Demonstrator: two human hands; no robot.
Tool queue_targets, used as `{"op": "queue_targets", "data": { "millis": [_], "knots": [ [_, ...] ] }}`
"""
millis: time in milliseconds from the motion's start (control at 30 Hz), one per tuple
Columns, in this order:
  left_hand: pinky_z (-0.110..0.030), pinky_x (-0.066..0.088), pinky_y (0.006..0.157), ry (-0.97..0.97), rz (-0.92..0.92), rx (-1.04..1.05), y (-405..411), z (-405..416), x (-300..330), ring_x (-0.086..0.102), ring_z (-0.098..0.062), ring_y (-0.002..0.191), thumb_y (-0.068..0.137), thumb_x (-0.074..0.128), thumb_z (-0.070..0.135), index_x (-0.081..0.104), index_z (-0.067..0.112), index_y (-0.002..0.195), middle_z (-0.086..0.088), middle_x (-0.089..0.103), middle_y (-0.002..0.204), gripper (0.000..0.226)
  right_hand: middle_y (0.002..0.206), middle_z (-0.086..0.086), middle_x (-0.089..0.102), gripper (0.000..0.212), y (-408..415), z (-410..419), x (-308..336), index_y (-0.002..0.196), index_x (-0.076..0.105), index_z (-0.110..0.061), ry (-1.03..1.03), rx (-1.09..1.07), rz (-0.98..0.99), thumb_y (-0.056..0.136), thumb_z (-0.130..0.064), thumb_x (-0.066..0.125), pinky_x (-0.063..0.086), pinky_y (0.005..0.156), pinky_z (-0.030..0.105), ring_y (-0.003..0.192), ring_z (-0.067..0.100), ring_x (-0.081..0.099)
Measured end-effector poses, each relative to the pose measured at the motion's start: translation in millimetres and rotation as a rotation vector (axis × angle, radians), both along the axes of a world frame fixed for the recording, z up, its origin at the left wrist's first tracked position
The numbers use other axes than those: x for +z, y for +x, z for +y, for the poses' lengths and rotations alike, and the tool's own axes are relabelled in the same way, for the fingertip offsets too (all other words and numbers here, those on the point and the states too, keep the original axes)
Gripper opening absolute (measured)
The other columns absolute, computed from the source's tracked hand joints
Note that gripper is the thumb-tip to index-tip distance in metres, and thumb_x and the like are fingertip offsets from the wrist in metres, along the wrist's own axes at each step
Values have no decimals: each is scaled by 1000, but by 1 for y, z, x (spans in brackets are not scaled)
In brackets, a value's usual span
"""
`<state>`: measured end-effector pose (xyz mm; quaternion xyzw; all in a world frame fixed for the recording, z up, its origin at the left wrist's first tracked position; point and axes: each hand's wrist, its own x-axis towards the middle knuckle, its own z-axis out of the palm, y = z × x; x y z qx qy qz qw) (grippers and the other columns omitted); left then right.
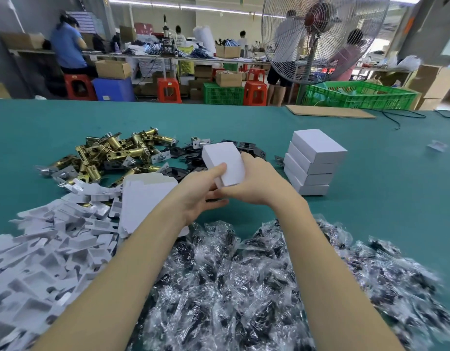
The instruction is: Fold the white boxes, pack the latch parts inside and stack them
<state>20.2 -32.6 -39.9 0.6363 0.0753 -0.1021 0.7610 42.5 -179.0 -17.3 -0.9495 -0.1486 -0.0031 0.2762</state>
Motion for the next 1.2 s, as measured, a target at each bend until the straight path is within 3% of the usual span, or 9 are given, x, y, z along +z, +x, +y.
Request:
{"op": "queue_targets", "data": {
  "millis": [67,167,233,367,500,633,933,1200],
  "knots": [
    [-39,61,89,84,-39,-34,0,-2,1,74,-20,92,103,57,38,67,9,123,-12,76,113,36,104,-3,61,50,3,-3,-3,114,56,-19,85,-47,21,79,-50,74,51,67,33,97,21,58],
    [-38,60,91,178,-71,-80,-1,-1,4,76,-18,99,102,58,44,64,14,123,-4,77,113,37,102,-4,61,47,8,-20,-7,108,58,-20,218,-147,104,75,-50,75,60,82,46,99,23,63],
    [-40,59,94,222,-88,-97,-1,1,4,75,-17,100,101,59,45,62,18,123,0,76,116,35,103,-4,61,50,10,-36,-11,111,58,-21,225,-256,97,73,-46,78,61,84,48,98,24,64],
    [-37,61,90,266,-95,-180,0,3,2,76,-16,97,100,60,47,63,19,121,3,77,111,35,94,-12,59,51,8,-68,-21,113,55,-25,101,-411,134,76,-52,75,61,80,46,74,20,72],
    [-33,60,86,292,-100,-262,0,1,-2,76,-15,97,100,58,48,65,19,119,7,79,105,34,127,3,63,67,8,-74,-25,132,50,-29,-225,-476,125,77,-57,75,42,76,34,103,27,58],
    [-30,60,83,290,-100,-312,0,2,-2,76,-16,98,101,57,48,65,20,119,8,78,106,35,134,3,60,68,10,-65,-22,137,53,-31,-250,-510,129,76,-49,79,37,79,32,122,28,57],
    [-30,60,82,295,-90,-311,2,3,-2,76,-16,97,101,57,47,67,19,117,7,78,106,34,130,8,58,73,11,-75,-15,130,54,-27,-214,-523,208,68,-51,83,41,78,35,117,29,53],
    [-30,60,85,331,-87,-324,0,3,-6,76,-14,97,101,56,48,67,18,118,8,78,105,36,131,11,50,68,10,-61,-40,132,65,-31,-113,-620,-35,72,-56,85,46,97,40,127,32,47]
  ]
}}
